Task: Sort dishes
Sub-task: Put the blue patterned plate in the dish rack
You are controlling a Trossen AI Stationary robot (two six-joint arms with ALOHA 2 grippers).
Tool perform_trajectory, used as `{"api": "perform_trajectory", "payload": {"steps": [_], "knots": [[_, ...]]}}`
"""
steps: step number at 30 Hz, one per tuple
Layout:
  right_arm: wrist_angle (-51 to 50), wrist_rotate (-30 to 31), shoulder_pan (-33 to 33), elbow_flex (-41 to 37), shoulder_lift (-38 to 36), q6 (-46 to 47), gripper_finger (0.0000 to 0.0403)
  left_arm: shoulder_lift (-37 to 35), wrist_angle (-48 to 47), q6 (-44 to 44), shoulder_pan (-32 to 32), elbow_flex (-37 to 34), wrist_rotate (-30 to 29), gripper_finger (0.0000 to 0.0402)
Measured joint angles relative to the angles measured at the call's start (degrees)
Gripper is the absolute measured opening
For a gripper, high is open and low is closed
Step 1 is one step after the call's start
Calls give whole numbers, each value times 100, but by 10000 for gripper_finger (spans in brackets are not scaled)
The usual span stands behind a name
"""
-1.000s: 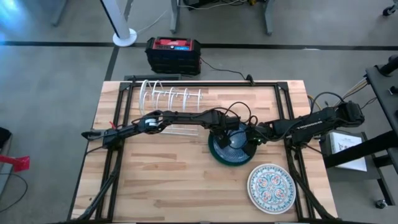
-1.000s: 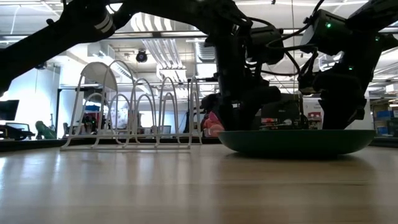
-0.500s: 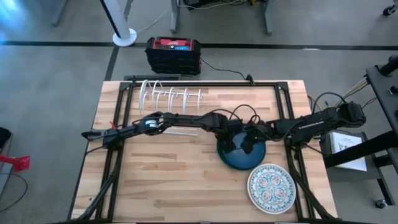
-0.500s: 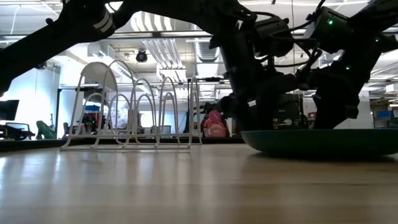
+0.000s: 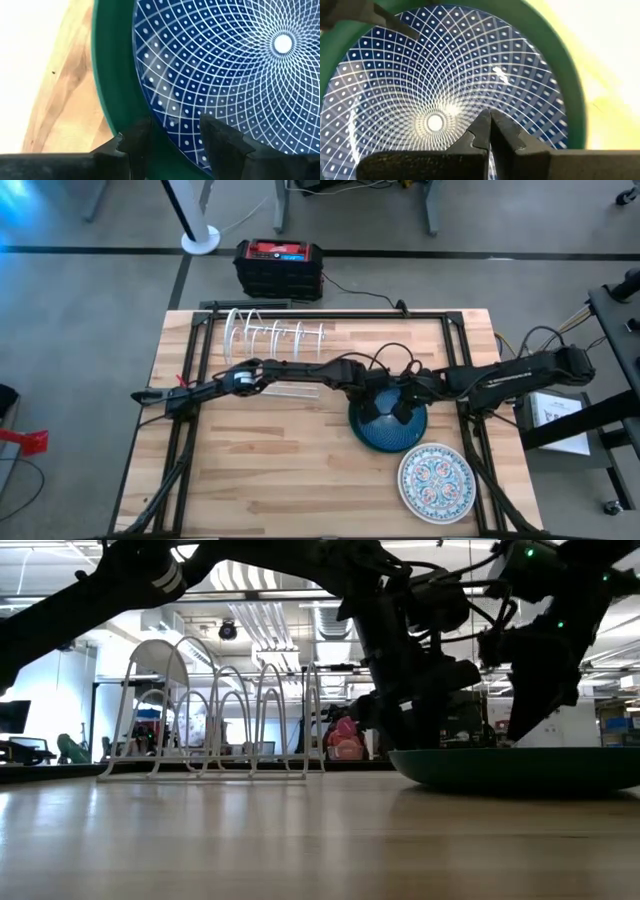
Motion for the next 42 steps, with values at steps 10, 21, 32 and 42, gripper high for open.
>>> {"api": "perform_trajectory", "payload": {"steps": [10,21,32,42], "knots": [[-1153,-423,228,-5,-1056,584,0,-7,26,70,26,0,-13,155],[-791,-523,829,-624,-1049,1394,0,-11,20,151,37,0,-9,155],[-252,-451,905,-913,-563,1667,0,-13,-93,300,50,0,431,155],[338,-282,909,-1149,-370,1881,0,-20,-169,317,100,-3,706,155]]}}
